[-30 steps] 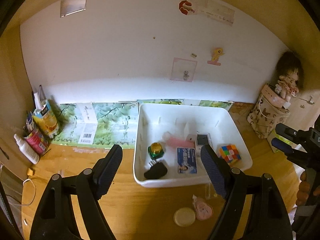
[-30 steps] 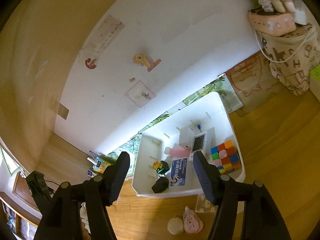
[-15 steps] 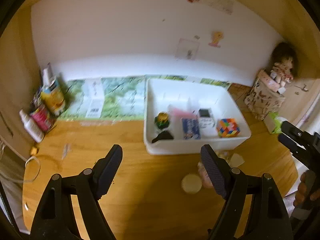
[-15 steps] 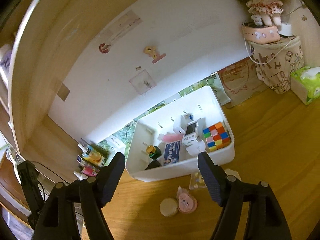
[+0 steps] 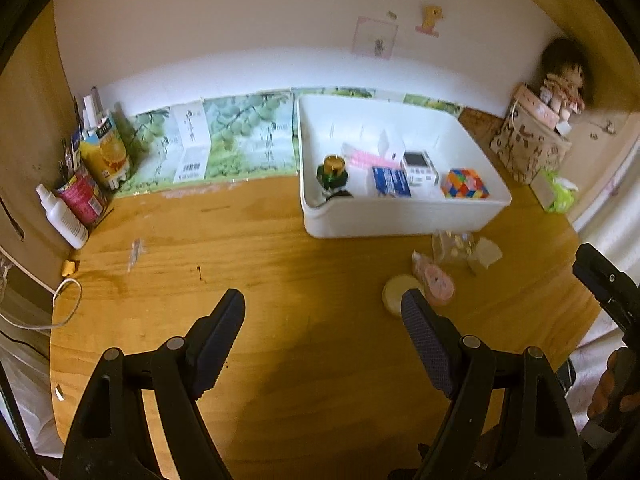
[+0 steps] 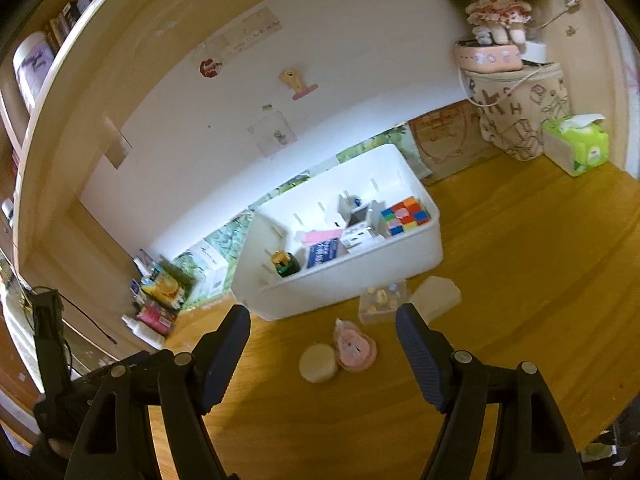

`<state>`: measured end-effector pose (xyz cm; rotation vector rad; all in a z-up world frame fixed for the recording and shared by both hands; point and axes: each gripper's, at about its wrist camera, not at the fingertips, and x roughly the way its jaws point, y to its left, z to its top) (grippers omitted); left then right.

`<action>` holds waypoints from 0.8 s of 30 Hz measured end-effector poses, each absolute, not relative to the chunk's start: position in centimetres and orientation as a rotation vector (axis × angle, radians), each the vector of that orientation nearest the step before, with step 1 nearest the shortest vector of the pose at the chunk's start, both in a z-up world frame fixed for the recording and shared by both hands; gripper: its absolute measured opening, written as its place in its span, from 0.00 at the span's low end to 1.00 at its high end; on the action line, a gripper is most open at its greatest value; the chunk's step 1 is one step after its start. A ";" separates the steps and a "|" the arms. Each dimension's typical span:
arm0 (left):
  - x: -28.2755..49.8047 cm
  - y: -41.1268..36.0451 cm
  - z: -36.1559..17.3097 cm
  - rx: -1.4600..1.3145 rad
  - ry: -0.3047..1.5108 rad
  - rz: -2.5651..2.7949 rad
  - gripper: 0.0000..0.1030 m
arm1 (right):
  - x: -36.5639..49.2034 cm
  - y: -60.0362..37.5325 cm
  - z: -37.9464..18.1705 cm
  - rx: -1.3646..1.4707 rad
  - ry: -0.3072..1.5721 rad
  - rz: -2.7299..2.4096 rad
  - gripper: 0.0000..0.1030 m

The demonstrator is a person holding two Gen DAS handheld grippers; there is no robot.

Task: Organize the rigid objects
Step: 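Withdraw both grippers from the bin back toward the desk, then move the left gripper to the round gold tin while the right moves to the beige wedge block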

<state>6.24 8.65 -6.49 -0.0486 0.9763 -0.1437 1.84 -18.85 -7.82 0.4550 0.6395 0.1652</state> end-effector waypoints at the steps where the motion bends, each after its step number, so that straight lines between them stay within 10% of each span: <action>1: 6.3 8.7 -6.8 -0.045 0.990 -0.138 0.81 | 1.6 -18.8 -8.0 0.445 0.638 0.158 0.74; 24: 7.8 4.8 -9.5 -0.099 1.172 -0.069 0.81 | 0.6 -21.1 -10.6 0.070 0.714 0.118 0.79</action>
